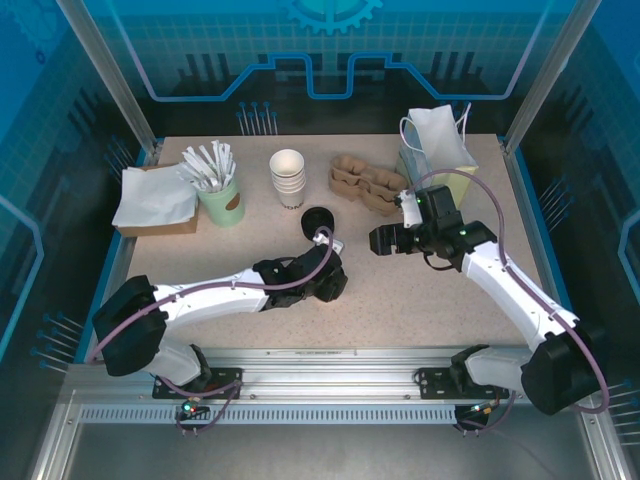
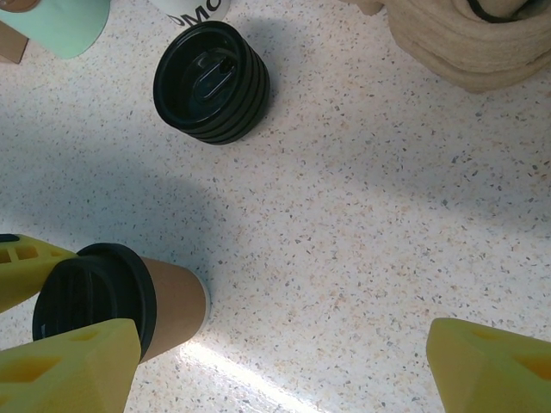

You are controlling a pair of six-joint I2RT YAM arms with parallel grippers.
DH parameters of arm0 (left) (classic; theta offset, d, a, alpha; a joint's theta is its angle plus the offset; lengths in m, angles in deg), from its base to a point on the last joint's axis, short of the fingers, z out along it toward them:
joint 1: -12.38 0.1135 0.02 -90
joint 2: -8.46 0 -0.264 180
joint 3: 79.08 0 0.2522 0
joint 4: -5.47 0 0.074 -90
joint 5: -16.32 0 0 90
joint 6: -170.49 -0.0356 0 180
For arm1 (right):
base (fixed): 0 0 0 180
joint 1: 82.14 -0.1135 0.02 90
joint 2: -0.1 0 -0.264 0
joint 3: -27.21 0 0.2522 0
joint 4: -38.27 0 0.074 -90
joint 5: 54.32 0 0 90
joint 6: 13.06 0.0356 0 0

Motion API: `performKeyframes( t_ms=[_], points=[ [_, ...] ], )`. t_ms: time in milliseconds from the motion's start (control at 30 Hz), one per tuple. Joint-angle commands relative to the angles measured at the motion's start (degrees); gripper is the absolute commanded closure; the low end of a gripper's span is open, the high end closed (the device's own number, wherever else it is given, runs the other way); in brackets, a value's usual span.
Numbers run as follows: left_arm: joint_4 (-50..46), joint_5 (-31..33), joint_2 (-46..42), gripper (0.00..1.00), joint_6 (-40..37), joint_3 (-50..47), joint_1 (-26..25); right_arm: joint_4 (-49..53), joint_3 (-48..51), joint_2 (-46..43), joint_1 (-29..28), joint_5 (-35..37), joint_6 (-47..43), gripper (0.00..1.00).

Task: Pack the takeout coffee

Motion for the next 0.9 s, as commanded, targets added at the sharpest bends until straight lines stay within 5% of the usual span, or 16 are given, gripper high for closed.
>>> performKeyframes(
  t_ms=[0, 433, 867],
  points=[
    [-12.78, -3.61, 5.95, 0.51, 4.07, -6.67, -0.40, -0.57, 0.38, 0.39, -0.83, -0.54, 0.24, 0.12],
    [-11.32, 0.15, 3.36, 0.53, 3.46, -7.46, -2.17, -0.15, -0.30, 1.46, -1.70, 0.16, 0.15, 0.12],
    [-5.18, -0.85, 0.43, 0.35, 3.52, 1.49, 0.64, 0.92, -2.18, 1.94, -2.76, 0.82, -0.29, 0.12]
  ],
)
